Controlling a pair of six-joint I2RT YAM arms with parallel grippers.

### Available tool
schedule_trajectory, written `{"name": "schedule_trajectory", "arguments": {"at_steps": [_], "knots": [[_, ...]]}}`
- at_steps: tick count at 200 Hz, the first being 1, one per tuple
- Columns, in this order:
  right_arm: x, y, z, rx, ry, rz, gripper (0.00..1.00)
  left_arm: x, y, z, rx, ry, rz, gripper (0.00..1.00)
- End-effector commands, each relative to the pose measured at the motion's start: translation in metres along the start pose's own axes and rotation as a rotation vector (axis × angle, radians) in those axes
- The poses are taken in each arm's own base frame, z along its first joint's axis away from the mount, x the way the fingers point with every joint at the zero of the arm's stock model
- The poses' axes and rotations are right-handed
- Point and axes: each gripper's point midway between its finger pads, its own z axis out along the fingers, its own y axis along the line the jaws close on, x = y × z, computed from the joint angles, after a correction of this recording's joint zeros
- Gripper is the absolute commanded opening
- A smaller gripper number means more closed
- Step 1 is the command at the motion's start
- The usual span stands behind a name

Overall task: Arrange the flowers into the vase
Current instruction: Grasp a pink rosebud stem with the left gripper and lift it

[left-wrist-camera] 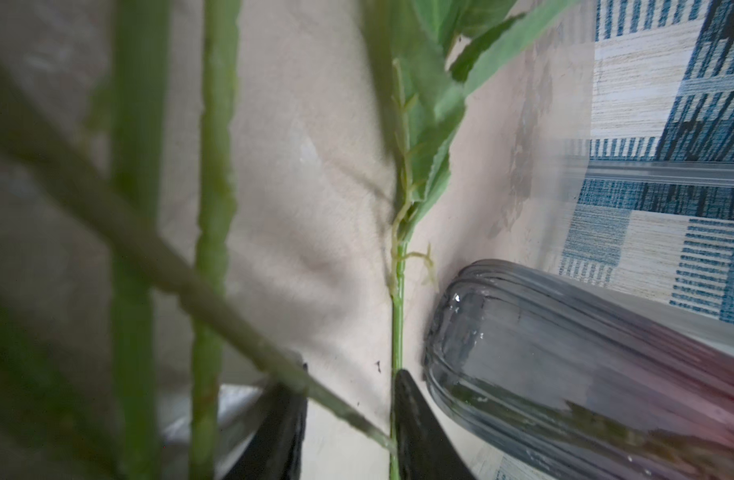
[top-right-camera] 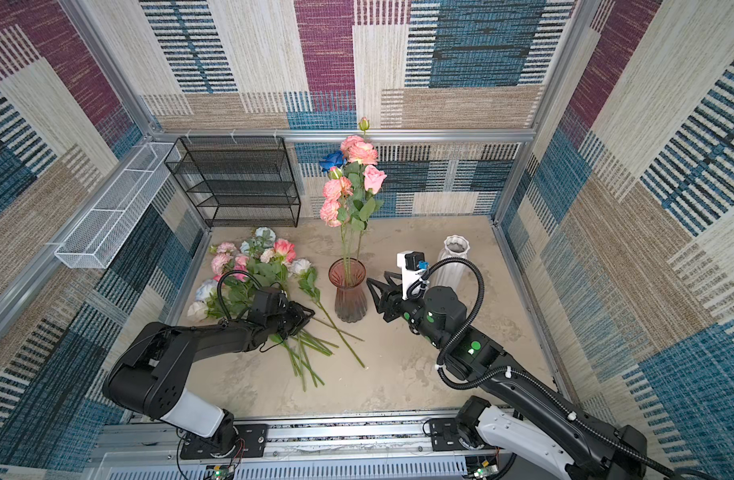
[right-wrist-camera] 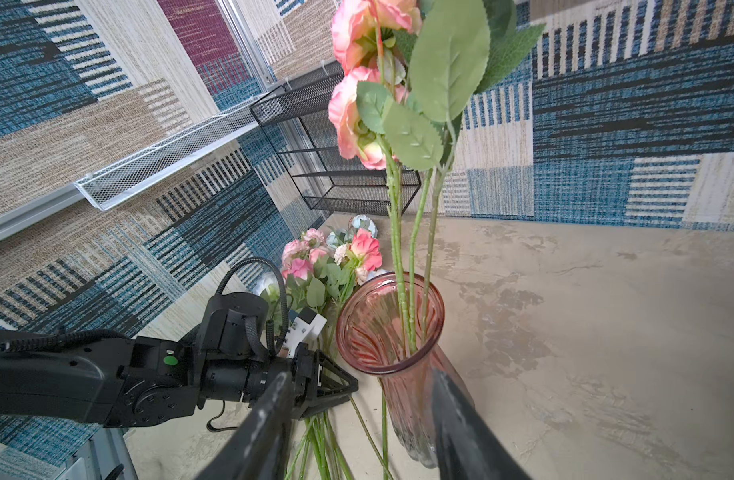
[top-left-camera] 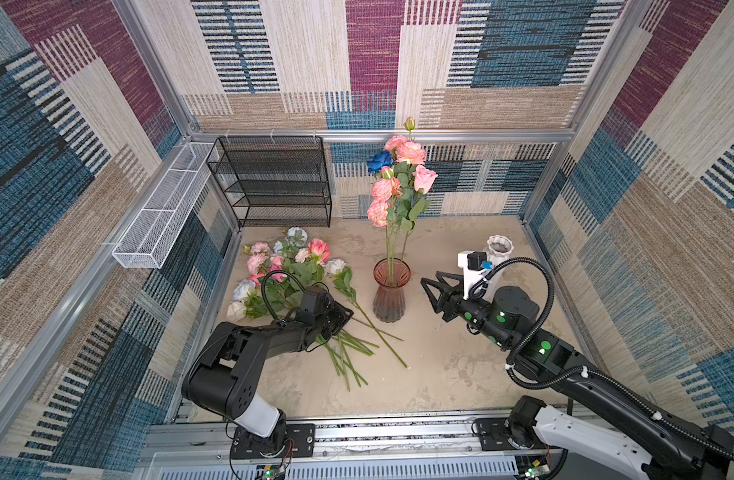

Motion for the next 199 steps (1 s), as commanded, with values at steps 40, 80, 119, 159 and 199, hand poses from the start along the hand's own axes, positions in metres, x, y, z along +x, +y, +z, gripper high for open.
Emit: {"name": "schedule_trajectory", "arguments": {"at_steps": [40,80,119,159,199], "knots": [[-0.005,-0.002,-0.008,0.013,-0.015,0.016,0.55,-0.026,0.009,0.003,0.018,-0.108,-0.093,0.21],[-0.007,-0.003,-0.011,0.018,-0.025,0.015,0.55,-0.032,-0.010,-0.013,0.082,-0.141,-0.062,0.00],[-0.011,0.000,-0.012,0.008,-0.034,0.016,0.54,-0.038,-0.036,-0.051,0.109,-0.197,0.017,0.00],[-0.017,0.001,-0.016,0.005,-0.048,0.014,0.55,-0.042,-0.070,-0.122,0.104,-0.292,0.181,0.00],[-0.022,0.003,-0.018,-0.001,-0.059,0.013,0.55,-0.049,-0.119,-0.214,0.119,-0.450,0.419,0.00]]}}
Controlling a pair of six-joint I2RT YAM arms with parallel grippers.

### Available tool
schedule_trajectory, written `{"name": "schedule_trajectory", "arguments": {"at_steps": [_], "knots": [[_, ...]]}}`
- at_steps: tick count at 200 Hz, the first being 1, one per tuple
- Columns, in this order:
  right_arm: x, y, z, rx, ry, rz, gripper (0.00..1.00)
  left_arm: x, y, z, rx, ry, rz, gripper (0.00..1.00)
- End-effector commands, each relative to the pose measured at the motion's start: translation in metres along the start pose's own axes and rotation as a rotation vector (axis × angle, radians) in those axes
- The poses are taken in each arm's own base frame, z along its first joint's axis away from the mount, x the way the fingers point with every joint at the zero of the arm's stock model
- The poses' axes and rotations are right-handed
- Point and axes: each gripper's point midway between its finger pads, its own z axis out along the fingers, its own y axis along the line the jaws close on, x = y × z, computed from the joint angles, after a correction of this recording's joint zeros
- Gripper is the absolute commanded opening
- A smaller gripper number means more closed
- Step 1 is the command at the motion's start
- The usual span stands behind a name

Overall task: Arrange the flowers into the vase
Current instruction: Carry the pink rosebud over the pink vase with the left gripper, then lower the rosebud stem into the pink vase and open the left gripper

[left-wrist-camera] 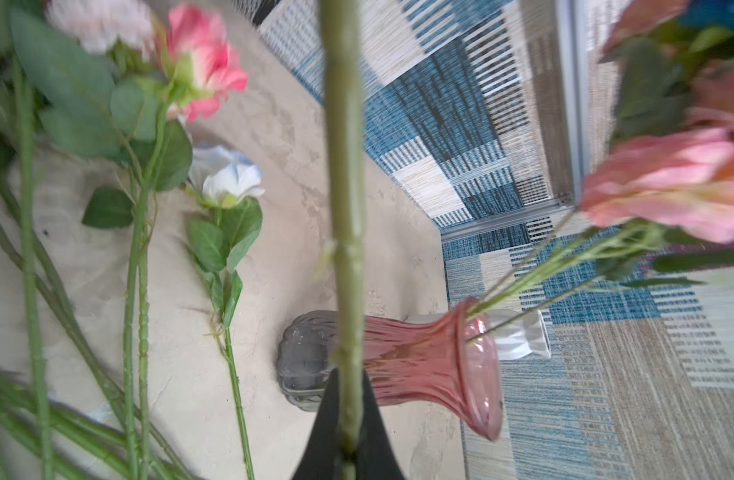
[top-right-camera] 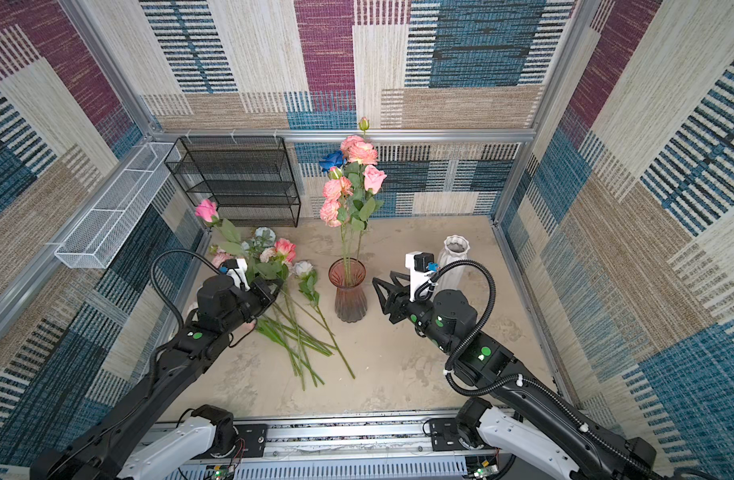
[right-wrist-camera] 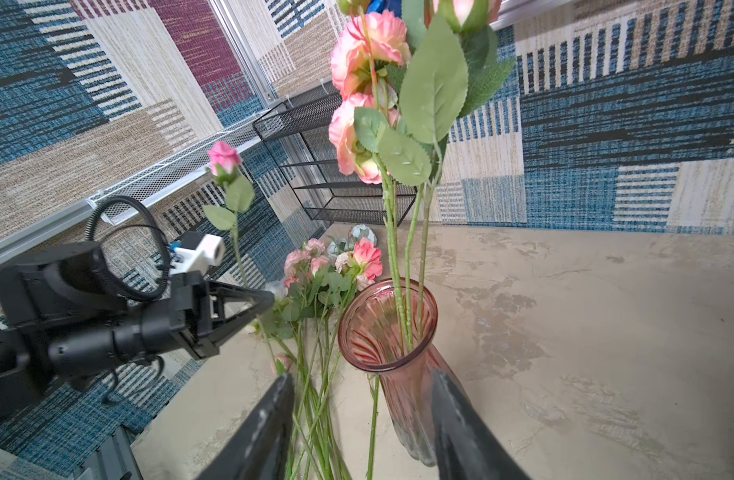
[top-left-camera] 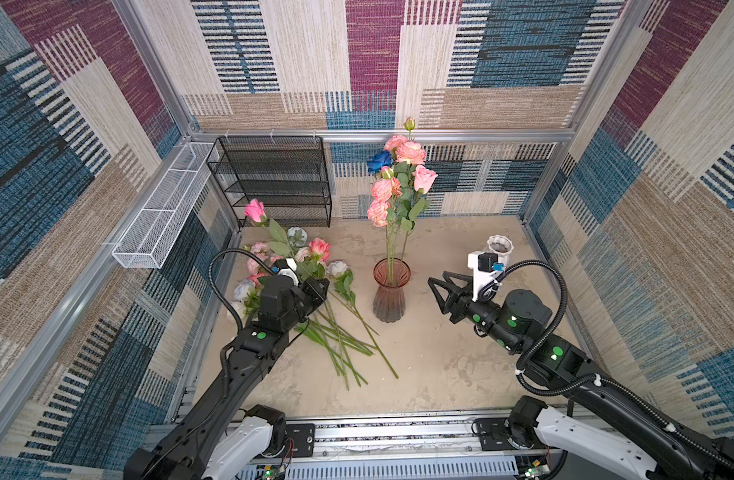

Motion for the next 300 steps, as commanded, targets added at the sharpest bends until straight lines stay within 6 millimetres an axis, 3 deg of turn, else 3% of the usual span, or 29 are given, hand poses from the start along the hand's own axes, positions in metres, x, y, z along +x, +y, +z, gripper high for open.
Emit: {"name": "schedule_trajectory", "arguments": {"at_steps": [1,24,50,95,135,171,223,261,300], "knots": [[-0.011,0.003,-0.002,-0.008,-0.032,0.005,0.55,-0.011,-0.001,-0.030,-0.096,-0.012,0.194,0.00],[-0.016,0.005,-0.003,-0.011,-0.042,0.004,0.55,-0.037,-0.045,-0.055,-0.018,-0.071,0.308,0.00],[-0.019,0.006,-0.004,-0.011,-0.046,0.003,0.55,-0.058,-0.098,-0.065,0.089,-0.127,0.413,0.00],[-0.023,0.004,-0.008,0.004,-0.054,0.010,0.54,-0.072,-0.192,-0.060,0.312,-0.222,0.579,0.00],[-0.024,0.002,-0.011,0.014,-0.057,0.020,0.54,-0.069,-0.241,-0.043,0.423,-0.265,0.666,0.00],[-0.022,0.000,-0.012,0.018,-0.055,0.027,0.54,-0.057,-0.240,0.000,0.419,-0.232,0.684,0.00],[-0.021,0.000,-0.012,0.022,-0.055,0.026,0.54,-0.016,-0.203,0.069,0.388,-0.124,0.673,0.00],[-0.018,-0.002,-0.012,0.023,-0.047,0.025,0.55,0.024,-0.175,0.085,0.326,-0.005,0.708,0.00],[-0.018,-0.001,-0.011,0.020,-0.050,0.023,0.62,0.051,-0.142,0.084,0.236,0.110,0.690,0.24]]}}
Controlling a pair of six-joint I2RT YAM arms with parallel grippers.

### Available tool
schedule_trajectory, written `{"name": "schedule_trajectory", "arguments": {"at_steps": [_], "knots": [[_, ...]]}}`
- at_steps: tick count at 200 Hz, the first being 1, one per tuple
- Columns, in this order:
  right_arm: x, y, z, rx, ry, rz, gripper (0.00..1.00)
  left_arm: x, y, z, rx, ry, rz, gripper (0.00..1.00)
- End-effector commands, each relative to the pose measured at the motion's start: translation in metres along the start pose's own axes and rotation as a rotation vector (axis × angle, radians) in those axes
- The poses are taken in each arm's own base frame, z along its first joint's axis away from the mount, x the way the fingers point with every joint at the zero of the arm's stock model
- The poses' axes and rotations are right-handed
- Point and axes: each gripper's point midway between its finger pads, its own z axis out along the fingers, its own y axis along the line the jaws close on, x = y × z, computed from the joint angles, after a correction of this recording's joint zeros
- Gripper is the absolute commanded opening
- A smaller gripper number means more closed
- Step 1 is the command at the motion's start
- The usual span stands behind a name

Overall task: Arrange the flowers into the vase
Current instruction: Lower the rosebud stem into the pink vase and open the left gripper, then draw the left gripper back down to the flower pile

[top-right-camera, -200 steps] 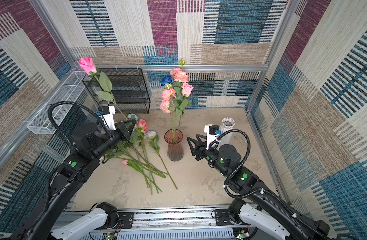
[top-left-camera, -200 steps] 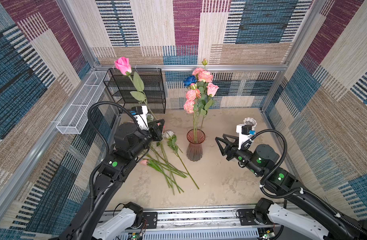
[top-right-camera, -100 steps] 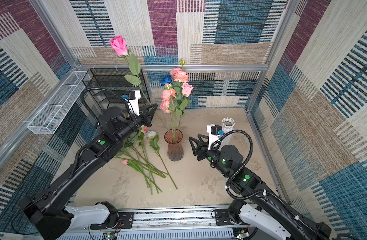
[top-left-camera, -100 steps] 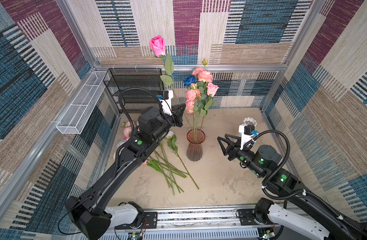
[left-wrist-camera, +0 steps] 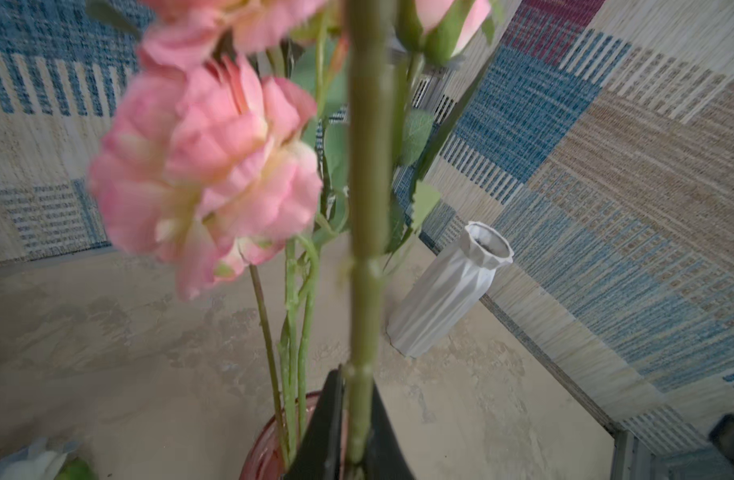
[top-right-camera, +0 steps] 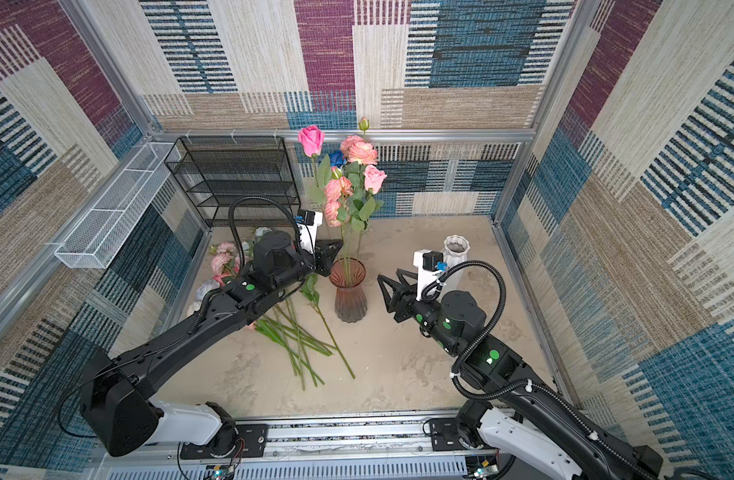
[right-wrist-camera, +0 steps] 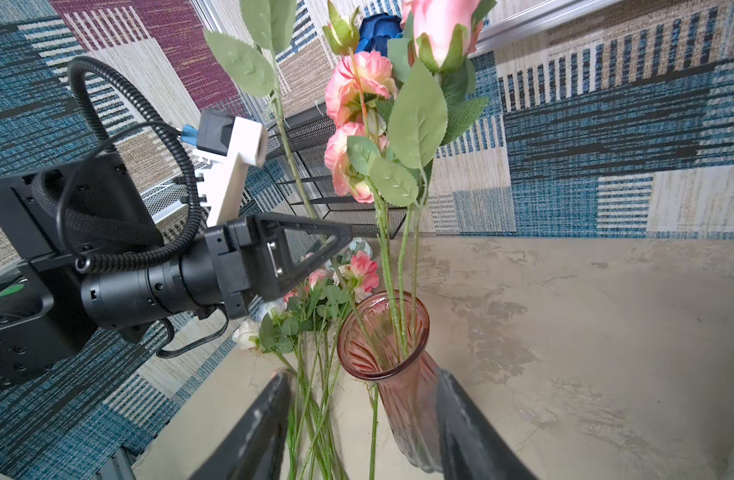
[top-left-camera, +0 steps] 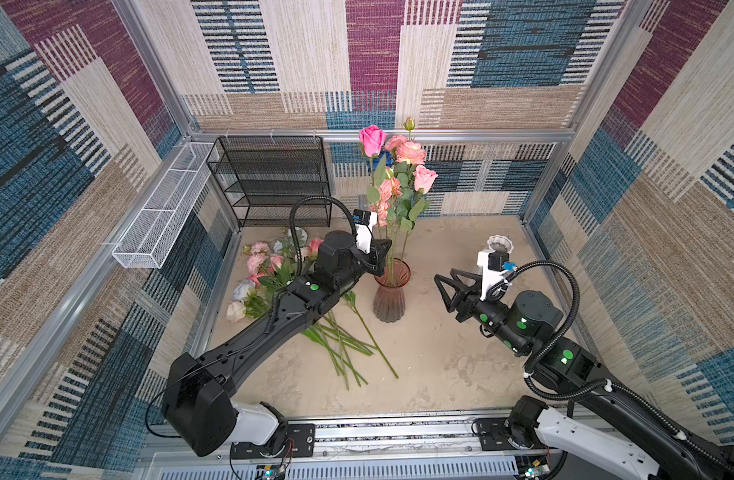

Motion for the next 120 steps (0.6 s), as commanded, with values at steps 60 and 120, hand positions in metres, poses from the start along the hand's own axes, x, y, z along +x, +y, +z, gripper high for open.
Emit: {"name": "schedule_trajectory", "arguments": {"at_steps": [60,120], "knots": [[-0.003,0.001,0.002,-0.005,-0.013,0.008,0.71,0.000,-0.005,-0.050,-0.040,0.026,-0.054,0.64],[0.005,0.000,0.000,-0.013,-0.002,0.025,0.72,0.020,0.019,-0.105,-0.161,0.054,-0.145,0.76]]}}
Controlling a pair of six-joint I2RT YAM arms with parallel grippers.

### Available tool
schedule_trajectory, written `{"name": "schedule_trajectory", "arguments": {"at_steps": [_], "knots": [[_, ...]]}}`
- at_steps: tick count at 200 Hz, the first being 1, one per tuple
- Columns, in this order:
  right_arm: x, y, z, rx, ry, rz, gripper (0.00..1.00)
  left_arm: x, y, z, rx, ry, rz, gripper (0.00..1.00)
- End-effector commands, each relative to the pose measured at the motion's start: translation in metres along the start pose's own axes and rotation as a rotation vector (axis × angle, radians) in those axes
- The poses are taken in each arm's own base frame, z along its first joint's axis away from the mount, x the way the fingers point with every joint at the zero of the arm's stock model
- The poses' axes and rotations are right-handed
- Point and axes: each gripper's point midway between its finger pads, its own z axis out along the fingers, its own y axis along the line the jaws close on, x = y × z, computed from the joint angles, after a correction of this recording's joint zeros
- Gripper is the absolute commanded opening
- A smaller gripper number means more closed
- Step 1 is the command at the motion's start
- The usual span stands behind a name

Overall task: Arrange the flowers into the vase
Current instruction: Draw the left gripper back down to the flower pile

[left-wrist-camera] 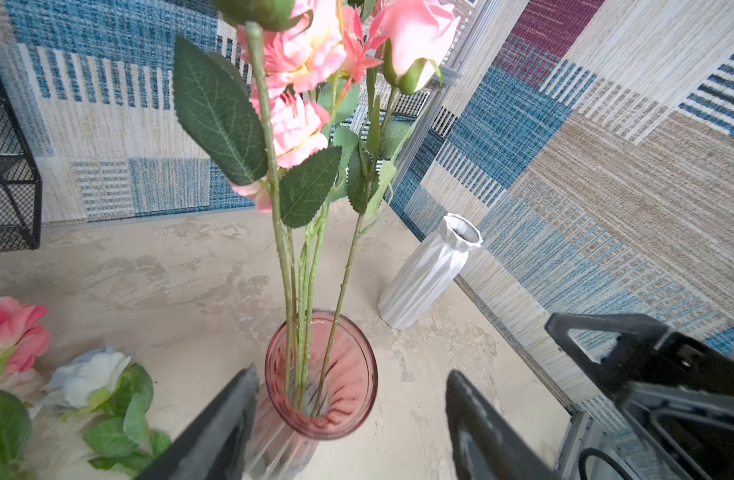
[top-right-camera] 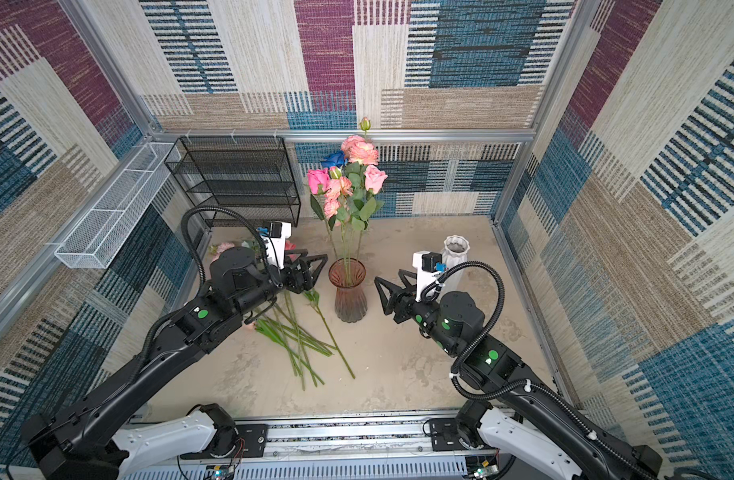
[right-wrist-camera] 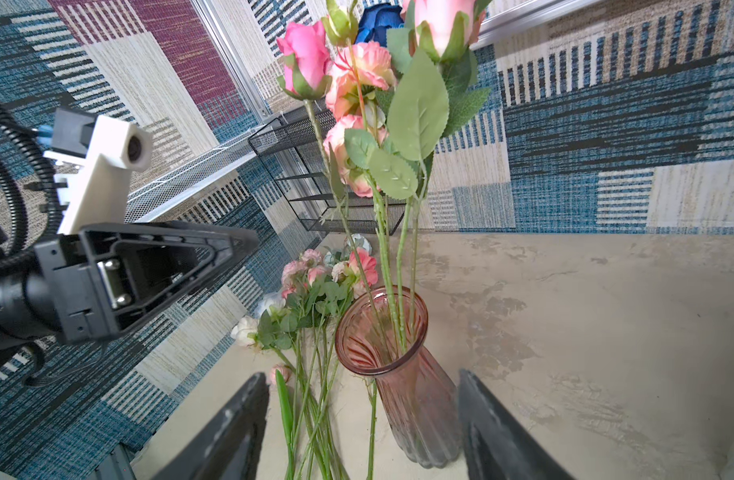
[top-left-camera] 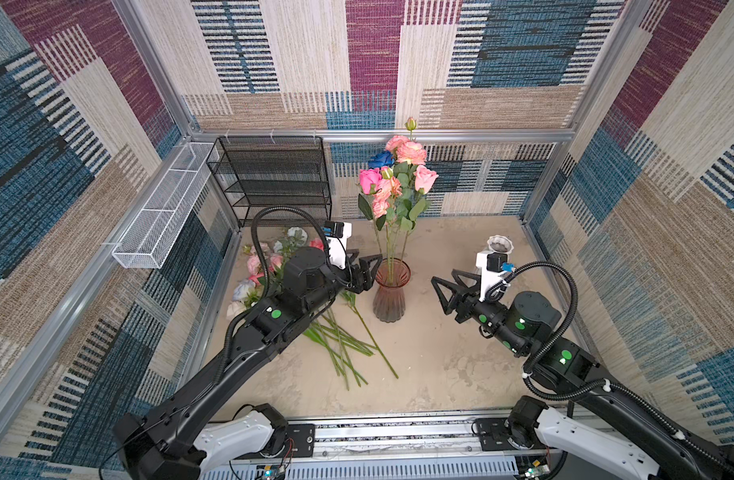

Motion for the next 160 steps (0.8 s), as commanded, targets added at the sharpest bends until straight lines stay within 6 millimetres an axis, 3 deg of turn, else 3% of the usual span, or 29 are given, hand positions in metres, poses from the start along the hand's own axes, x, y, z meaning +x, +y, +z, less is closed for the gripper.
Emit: {"name": "schedule_trajectory", "arguments": {"at_steps": [1,36,88,132,160], "knots": [[-0.001,0.002,-0.001,-0.017,-0.011,0.019,0.72,0.031,0.031,-0.012,-0.124,0.082,-0.076,0.76],[0.005,0.002,0.000,-0.021,0.000,0.019,0.70,0.093,0.099,-0.024,-0.238,0.199,-0.356,0.74],[0.010,0.002,0.003,-0.025,0.013,0.018,0.68,0.175,0.178,-0.036,-0.436,0.309,-0.631,0.54],[0.011,0.000,0.002,-0.021,0.012,0.017,0.68,0.193,0.220,-0.039,-0.552,0.268,-0.693,0.43],[0.010,0.000,0.003,-0.021,0.009,0.015,0.67,0.201,0.240,-0.027,-0.562,0.250,-0.736,0.34]]}}
